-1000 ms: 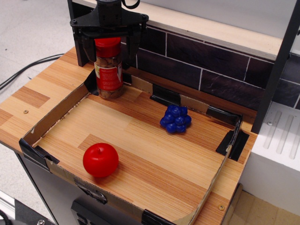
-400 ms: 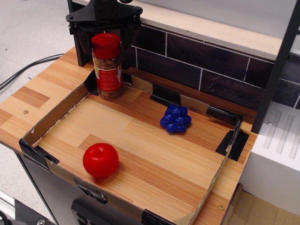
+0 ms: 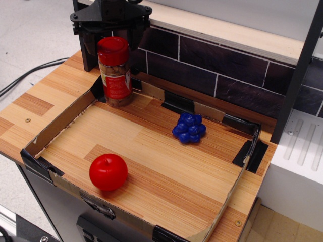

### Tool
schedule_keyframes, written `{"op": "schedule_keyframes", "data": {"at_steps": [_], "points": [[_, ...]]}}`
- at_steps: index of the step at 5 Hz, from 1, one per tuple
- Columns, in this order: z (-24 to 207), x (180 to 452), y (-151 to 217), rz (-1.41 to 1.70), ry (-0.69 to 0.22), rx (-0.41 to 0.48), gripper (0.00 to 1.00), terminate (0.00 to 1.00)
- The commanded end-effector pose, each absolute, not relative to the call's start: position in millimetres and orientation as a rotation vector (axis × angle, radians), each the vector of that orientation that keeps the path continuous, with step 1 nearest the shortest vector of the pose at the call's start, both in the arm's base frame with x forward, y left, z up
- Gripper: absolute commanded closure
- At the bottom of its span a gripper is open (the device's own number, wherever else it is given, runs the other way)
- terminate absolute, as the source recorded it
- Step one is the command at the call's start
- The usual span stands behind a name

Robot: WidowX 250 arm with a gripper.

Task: Topple basil bottle

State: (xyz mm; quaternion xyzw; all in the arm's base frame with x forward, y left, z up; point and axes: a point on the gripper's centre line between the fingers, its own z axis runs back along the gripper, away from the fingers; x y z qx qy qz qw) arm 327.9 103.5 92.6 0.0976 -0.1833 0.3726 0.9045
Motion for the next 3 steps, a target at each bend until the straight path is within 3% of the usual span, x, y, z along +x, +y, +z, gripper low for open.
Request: {"op": "schedule_keyframes", "data": {"at_steps": [1,2,3], "points": [[98,322,97,0.749,-0.390,0.217,1.00,0.00],[96,316,92,0.731,-0.367,0.207,1.00,0.00],[111,301,66,0.678,-0.335,0.133,1.00,0.00]]}}
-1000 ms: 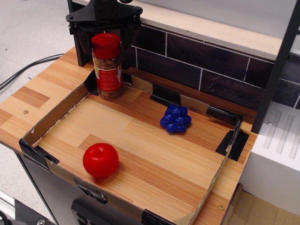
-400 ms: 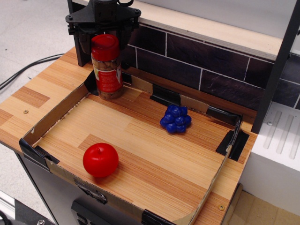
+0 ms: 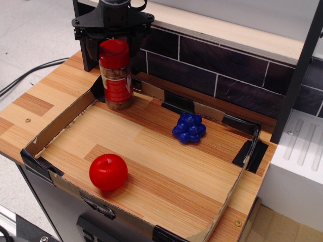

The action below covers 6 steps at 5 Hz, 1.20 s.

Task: Topple basil bottle

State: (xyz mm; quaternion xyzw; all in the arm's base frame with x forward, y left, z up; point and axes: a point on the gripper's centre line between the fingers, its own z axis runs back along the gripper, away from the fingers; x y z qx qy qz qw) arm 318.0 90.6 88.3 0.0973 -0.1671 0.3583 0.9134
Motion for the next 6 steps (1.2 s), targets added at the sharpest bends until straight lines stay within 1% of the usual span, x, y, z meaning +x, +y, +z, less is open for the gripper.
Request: {"op": "schedule_keyframes", "data": {"at_steps": [1,2,3,4,5,6], "points": [[125,280,34,0.660,-0.286,-0.009,1.00,0.00],[133,268,6,0.704,-0.223,-0.157,1.00,0.00],[140,264,-11,0.731,-0.101,-0.206,1.00,0.00],[134,263,-23,0.788,-0.002,-0.213,1.00,0.00],[124,265,-20,0.927,0.096,-0.249,1.00,0.00],[107,268,-12,1.048,0.180,-0.230,1.00,0.00]]}}
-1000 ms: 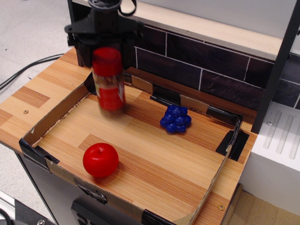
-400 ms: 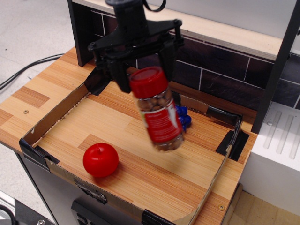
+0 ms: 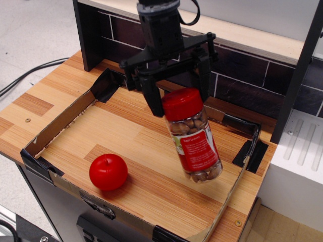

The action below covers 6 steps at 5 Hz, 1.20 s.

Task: Topple basil bottle

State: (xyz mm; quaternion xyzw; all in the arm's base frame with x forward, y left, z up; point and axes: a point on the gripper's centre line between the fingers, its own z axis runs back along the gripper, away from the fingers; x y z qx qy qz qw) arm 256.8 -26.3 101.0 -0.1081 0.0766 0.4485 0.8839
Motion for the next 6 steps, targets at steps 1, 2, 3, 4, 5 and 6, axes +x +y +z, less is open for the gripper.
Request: {"op": "schedule_keyframes", "data": {"at_steps": [1,2,3,4,5,6], "points": [[90,271,1,1.108,0.155,-0.208,1.00,0.00],[77,271,13,1.127,0.119,-0.169,1.00,0.00],[72,272,26,1.153,0.092,-0.147,1.00,0.00],[70,277,42,1.181,0.045,-0.124,1.00,0.00],[55,284,53,1.223,0.001,-0.094,1.00,0.00],[44,286,63,1.237,-0.023,-0.057,1.00,0.00]]}}
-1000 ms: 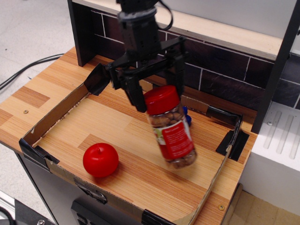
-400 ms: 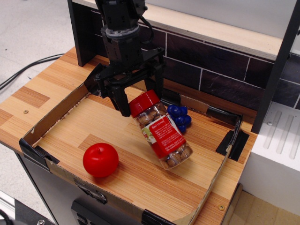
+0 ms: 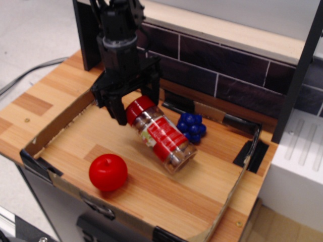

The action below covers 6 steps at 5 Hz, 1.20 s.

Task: Topple basil bottle

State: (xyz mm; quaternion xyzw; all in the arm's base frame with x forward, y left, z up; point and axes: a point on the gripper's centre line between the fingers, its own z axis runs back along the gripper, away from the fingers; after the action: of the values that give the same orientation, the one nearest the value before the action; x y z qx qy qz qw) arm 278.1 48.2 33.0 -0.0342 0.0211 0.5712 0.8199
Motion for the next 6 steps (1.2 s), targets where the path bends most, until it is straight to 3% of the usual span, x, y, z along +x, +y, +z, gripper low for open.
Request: {"op": "schedule_keyframes", "data": {"at_steps": [1,2,3,5,6], "points": [[32,286,68,1.219,-0.033,-0.007,1.00,0.00],[30,285,67,1.201,-0.020,0.011,1.00,0.00],[37,282,64,1.155,-0.030,0.012,0.00,0.00],[68,288,63,1.145,-0.041,-0.016,0.00,0.00],[90,288,58,1.101,-0.050,-0.071,0.00,0.00]]}}
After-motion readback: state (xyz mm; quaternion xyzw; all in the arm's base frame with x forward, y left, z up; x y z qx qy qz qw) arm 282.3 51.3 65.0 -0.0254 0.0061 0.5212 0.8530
